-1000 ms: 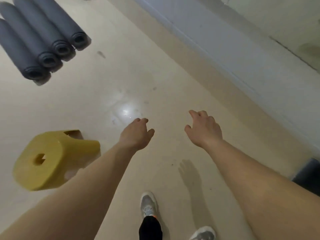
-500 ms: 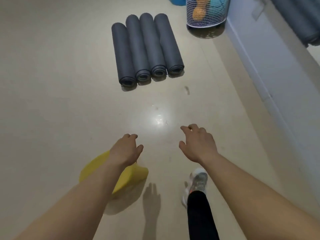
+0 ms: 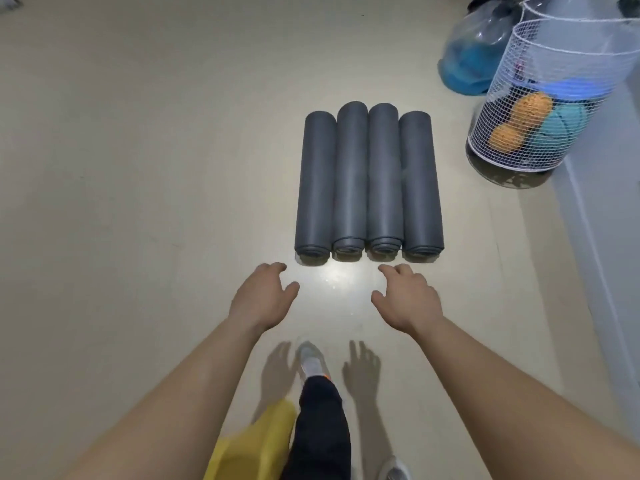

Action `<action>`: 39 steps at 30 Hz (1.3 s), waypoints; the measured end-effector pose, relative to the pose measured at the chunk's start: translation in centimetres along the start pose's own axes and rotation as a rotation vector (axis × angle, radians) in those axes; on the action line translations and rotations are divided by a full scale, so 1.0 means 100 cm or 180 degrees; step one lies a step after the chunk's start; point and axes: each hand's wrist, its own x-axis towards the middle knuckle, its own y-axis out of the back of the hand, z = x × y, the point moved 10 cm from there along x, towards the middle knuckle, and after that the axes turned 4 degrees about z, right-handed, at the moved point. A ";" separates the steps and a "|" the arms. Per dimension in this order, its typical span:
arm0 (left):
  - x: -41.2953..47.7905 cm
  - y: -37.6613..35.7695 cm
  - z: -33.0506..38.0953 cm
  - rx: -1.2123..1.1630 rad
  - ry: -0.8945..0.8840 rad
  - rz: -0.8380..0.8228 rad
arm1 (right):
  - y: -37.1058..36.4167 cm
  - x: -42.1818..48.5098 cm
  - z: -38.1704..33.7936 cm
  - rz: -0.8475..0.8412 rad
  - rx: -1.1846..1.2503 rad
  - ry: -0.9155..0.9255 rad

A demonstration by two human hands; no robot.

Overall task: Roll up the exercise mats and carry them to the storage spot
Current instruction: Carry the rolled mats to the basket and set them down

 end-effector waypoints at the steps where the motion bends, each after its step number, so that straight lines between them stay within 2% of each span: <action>1: 0.022 0.013 0.001 -0.0004 -0.0013 -0.0020 | 0.008 0.024 -0.011 -0.0027 0.0045 -0.0031; 10: 0.256 0.112 -0.019 0.0369 -0.0028 -0.0346 | 0.043 0.230 -0.103 -0.0243 0.0656 -0.0507; 14: 0.360 0.145 0.002 0.0511 -0.0158 -0.0424 | 0.044 0.300 -0.137 -0.0381 0.0978 -0.0692; 18: 0.457 0.154 0.040 0.0693 -0.0433 -0.0601 | 0.033 0.359 -0.145 -0.0265 0.1512 -0.1124; 25: 0.613 0.120 0.090 0.1292 -0.1093 -0.1019 | -0.026 0.441 -0.146 -0.0319 0.2525 -0.2296; 30: 0.683 0.064 0.089 0.1803 -0.1373 -0.1280 | -0.093 0.442 -0.142 -0.0269 0.2866 -0.3123; 34: 0.728 0.007 0.128 0.2736 -0.2414 -0.0737 | -0.159 0.425 -0.124 -0.0082 0.3091 -0.3872; 37: 0.760 -0.037 0.162 0.2602 -0.2795 -0.0407 | -0.206 0.408 -0.106 0.0229 0.2963 -0.4644; 39: 0.788 -0.058 0.174 0.2310 -0.2731 -0.0292 | -0.238 0.391 -0.104 0.0344 0.3008 -0.5336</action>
